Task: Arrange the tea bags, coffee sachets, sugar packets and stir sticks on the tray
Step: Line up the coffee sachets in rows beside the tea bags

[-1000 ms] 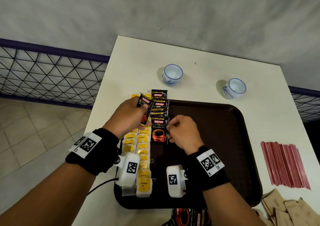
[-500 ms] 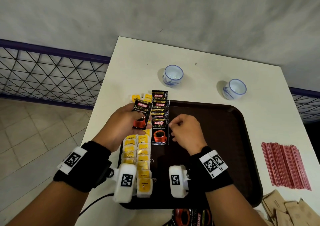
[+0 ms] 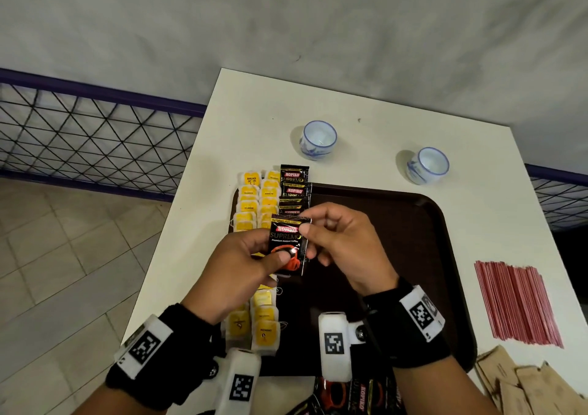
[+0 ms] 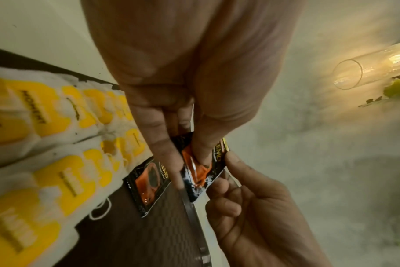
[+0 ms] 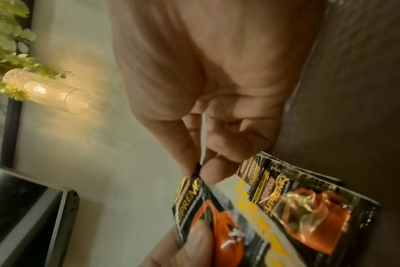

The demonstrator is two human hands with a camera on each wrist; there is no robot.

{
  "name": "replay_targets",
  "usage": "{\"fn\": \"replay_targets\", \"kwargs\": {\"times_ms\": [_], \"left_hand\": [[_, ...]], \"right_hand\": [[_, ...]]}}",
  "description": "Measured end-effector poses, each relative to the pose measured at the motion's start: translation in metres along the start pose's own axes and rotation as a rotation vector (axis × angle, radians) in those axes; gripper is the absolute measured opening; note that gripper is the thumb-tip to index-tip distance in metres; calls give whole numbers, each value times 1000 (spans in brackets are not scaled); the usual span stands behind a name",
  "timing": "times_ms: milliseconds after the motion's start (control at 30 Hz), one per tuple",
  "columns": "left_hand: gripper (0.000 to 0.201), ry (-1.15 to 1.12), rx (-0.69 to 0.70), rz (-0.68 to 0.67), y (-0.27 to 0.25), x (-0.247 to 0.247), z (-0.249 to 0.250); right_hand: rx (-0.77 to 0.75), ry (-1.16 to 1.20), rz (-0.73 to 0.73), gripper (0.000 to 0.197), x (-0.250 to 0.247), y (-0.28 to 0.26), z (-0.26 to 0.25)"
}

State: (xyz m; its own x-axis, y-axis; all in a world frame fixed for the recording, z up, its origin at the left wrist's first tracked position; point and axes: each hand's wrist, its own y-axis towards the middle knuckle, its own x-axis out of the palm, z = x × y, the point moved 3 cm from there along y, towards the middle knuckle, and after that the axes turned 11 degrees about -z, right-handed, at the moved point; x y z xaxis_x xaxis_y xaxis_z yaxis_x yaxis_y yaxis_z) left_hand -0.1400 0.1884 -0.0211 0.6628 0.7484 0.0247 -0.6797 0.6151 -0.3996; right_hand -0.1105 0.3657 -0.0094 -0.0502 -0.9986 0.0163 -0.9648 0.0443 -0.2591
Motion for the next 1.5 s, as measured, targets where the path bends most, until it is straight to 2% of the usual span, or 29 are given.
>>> {"fn": "replay_targets", "kwargs": {"times_ms": [133, 333, 400, 500, 600, 733, 867, 1167, 1500], "left_hand": [[28, -57, -32, -6, -6, 5, -2], [24, 4, -47, 20, -10, 9, -9], [22, 39, -52, 31, -12, 9, -10], [15, 90, -29, 129, -19, -4, -10], [14, 82, -21, 230, -29, -24, -13], [14, 134, -49, 300, -41, -47, -21], [13, 172, -79, 344, -50, -56, -32], [15, 171, -125, 359, -56, -56, -48], [12, 210, -136, 342, -54, -53, -46]], "right_hand": [[-27, -26, 71, 11, 2, -6, 4], [78, 1, 33, 7, -2, -14, 17], [97, -9, 61, 8, -12, -12, 18], [140, -51, 133, 11, -33, -4, 23], [188, -100, 126, 8, -43, 3, 30], [228, -111, 97, 4, -35, 11, 37], [242, -126, 96, 10, -26, 18, 43], [246, -156, 104, 18, -19, 22, 42], [258, -213, 91, 17, -16, 24, 42]]}}
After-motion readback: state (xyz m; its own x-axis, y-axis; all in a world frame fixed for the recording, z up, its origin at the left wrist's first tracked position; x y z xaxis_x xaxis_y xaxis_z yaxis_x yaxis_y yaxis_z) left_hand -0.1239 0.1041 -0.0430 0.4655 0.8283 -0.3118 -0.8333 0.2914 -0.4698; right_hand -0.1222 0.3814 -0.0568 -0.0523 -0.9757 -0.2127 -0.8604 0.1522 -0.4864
